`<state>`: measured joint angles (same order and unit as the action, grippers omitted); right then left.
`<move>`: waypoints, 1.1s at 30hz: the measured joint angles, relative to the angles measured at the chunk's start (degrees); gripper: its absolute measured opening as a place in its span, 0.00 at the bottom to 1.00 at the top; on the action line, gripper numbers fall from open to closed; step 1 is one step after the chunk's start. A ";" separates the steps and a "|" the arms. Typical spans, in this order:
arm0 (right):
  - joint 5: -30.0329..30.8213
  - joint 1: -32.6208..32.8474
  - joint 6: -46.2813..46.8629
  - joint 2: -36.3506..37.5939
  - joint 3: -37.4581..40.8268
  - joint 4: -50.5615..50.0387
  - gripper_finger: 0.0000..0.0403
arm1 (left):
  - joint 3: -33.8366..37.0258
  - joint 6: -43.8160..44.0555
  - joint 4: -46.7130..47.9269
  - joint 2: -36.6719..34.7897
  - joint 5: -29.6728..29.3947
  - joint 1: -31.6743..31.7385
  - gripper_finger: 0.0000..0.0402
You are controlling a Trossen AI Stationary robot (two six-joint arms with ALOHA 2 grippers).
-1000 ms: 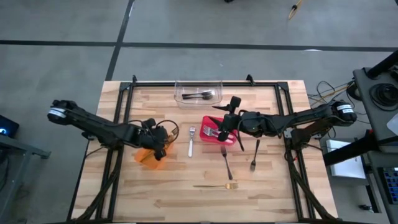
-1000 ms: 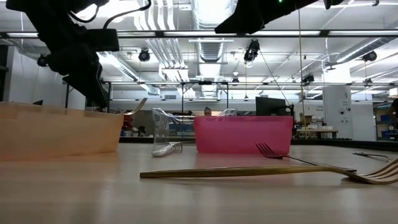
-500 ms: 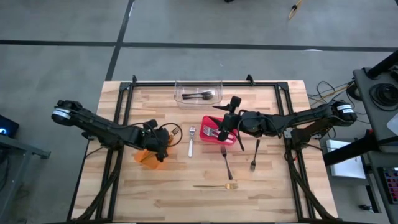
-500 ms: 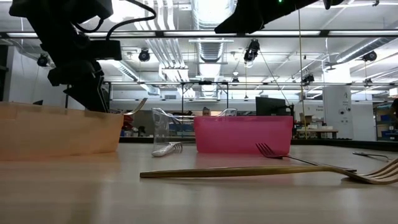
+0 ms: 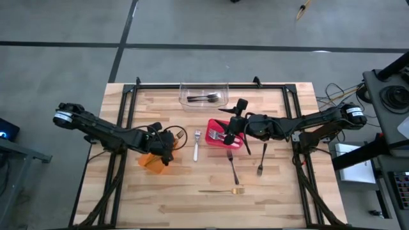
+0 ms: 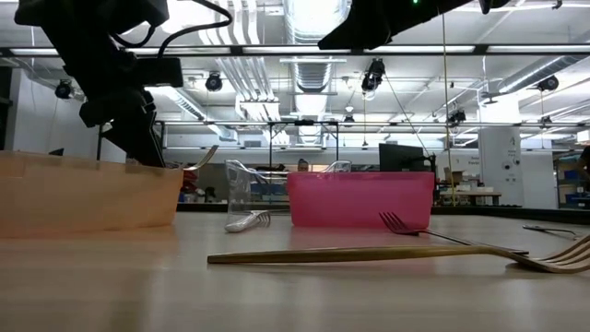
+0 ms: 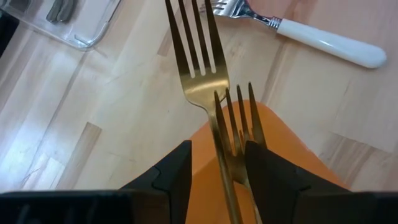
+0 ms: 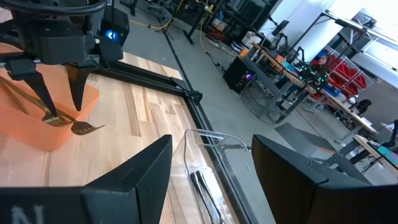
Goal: Sort silverware by color (type)
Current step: Put the gold fork into the orange bin
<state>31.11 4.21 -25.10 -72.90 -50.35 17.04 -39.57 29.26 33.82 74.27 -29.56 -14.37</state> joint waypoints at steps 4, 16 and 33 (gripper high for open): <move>0.00 0.00 0.00 0.00 0.00 0.00 0.53 | 0.00 0.31 0.00 0.01 0.00 -0.07 0.32; 0.00 -0.01 0.02 0.00 0.00 0.00 0.53 | 2.21 1.97 -1.53 0.01 0.00 -0.07 0.32; 0.01 0.00 0.02 0.00 0.00 0.00 0.53 | 2.47 2.87 -1.76 0.01 0.07 -0.07 0.15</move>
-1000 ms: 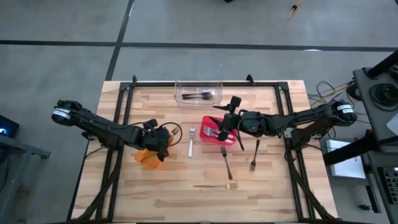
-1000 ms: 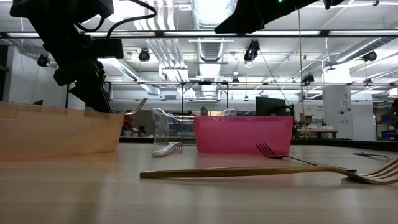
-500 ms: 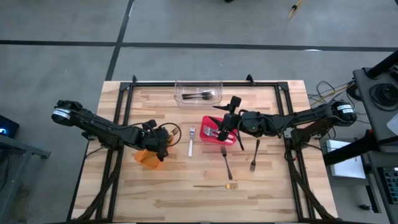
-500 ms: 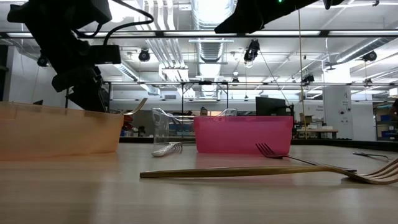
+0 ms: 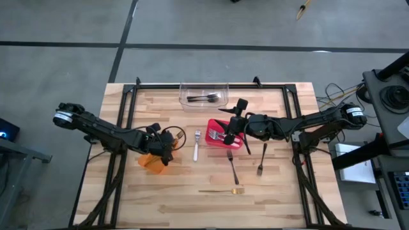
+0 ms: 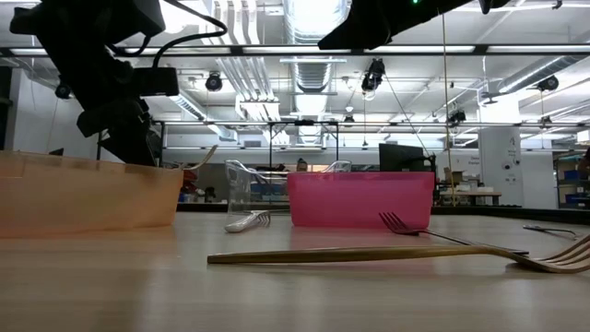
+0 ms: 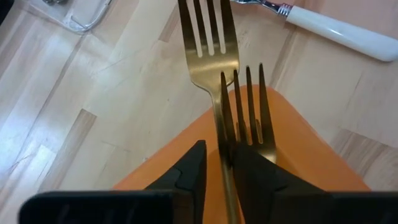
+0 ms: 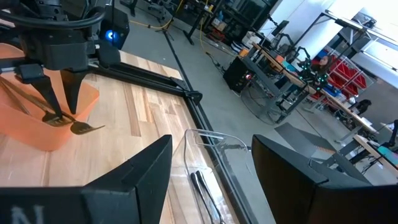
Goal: Sort silverware by color (type)
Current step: Put the gold fork into the orange bin
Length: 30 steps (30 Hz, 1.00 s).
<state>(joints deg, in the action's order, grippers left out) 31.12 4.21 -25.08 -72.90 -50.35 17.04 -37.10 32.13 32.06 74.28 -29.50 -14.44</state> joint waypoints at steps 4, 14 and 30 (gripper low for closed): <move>0.01 -0.02 0.00 0.00 0.00 0.00 0.53 | 0.00 0.30 0.01 0.00 0.02 0.00 0.10; 0.01 -0.02 0.01 -0.02 0.00 0.00 0.53 | -0.70 1.32 0.43 0.00 0.17 0.02 0.01; 0.01 0.00 0.02 -0.02 0.00 -0.01 0.53 | -5.31 3.14 8.67 -0.11 0.18 0.00 0.00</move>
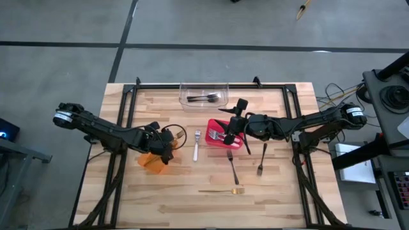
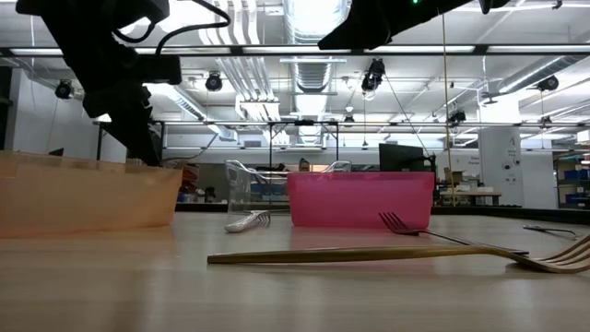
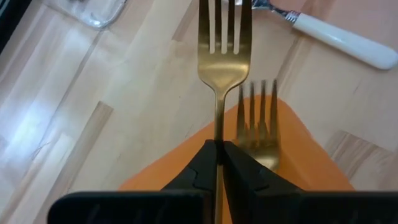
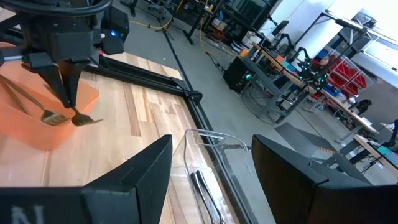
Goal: Sort silverware by color (type)
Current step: Put the gold fork into the orange bin
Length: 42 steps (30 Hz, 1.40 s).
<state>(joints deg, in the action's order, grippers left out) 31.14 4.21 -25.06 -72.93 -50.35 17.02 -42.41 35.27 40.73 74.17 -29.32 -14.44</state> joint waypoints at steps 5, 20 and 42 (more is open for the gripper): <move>0.00 0.00 0.00 0.00 0.00 -0.01 0.53 | -1.72 1.75 4.59 -0.04 -0.05 -0.09 0.00; -0.01 0.00 0.59 0.00 0.00 -0.27 0.53 | -3.83 5.11 6.96 -0.59 5.37 -0.66 0.00; -0.01 0.00 0.63 -0.02 0.00 -0.42 0.53 | -2.98 15.34 11.80 -0.53 9.11 -4.74 0.00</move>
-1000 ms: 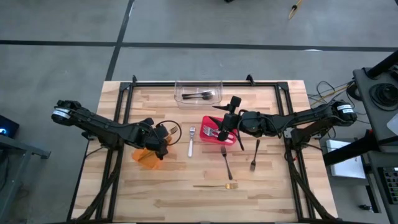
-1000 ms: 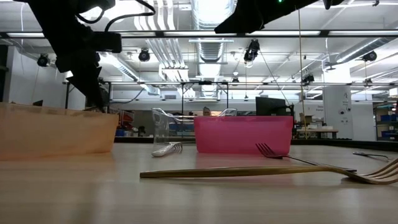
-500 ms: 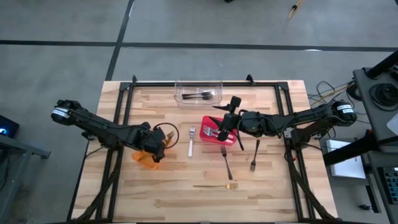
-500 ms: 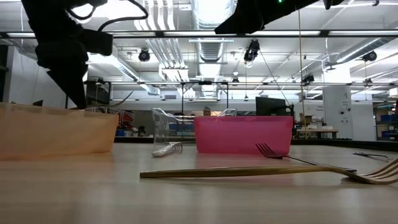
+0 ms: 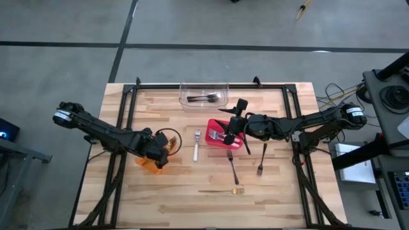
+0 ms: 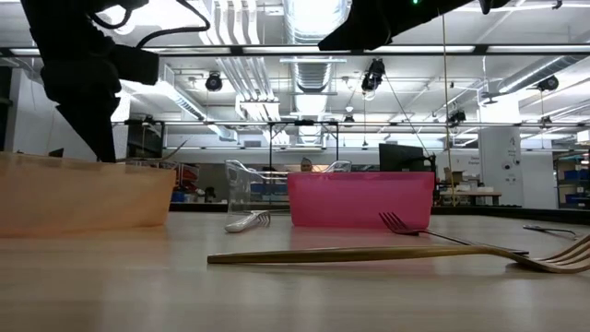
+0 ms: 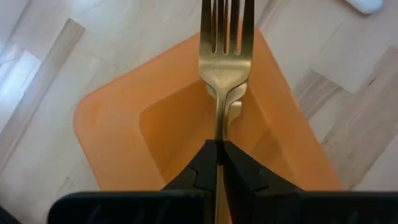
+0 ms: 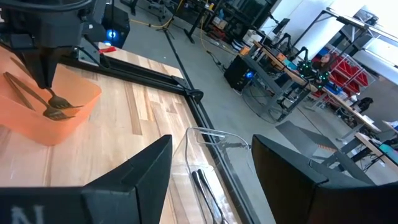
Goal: Sort silverware by color (type)
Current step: Put the gold fork into the orange bin
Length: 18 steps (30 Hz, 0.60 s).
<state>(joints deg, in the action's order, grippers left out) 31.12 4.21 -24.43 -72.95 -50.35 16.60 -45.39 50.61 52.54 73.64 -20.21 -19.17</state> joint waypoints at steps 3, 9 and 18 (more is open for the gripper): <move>0.00 0.00 0.04 0.00 0.00 -0.02 0.53 | 0.26 0.83 0.01 0.17 -0.02 -0.42 0.00; -0.01 0.00 0.38 0.00 0.00 -0.02 0.53 | 0.31 1.23 -0.01 0.18 -0.03 -1.33 0.00; -0.01 0.00 0.34 0.00 0.00 -0.04 0.53 | 1.08 2.41 -0.53 0.20 -0.09 -1.58 0.00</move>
<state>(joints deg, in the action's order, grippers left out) 31.11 4.21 -24.10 -72.95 -50.35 16.56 -44.31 53.02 52.00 73.84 -20.29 -20.75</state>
